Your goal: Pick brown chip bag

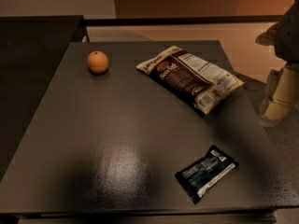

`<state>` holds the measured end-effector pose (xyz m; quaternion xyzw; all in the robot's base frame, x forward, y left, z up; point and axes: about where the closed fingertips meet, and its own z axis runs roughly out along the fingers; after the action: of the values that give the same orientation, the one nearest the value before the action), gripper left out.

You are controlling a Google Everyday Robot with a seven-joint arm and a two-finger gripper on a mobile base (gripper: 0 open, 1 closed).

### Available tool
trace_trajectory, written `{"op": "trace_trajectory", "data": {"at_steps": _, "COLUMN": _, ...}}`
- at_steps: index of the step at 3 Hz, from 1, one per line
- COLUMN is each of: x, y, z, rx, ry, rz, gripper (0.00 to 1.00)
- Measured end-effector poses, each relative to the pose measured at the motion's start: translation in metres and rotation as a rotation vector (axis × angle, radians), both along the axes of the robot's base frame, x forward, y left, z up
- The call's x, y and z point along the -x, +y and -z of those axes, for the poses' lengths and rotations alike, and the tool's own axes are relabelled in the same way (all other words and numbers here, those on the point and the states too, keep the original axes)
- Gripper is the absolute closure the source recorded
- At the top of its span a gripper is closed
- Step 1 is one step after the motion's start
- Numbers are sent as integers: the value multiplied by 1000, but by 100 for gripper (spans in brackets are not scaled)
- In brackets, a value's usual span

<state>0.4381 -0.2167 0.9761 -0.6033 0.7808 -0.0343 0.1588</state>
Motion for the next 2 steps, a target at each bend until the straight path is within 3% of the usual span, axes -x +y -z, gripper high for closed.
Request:
{"op": "trace_trajectory", "data": {"at_steps": 1, "x": 0, "y": 0, "z": 0, "rx": 0, "ry": 0, "rz": 0, "gripper": 0}}
{"op": "trace_trajectory", "data": {"at_steps": 2, "x": -6, "y": -1, "z": 0, "rx": -10, "ry": -20, "rz": 52, "gripper": 0}}
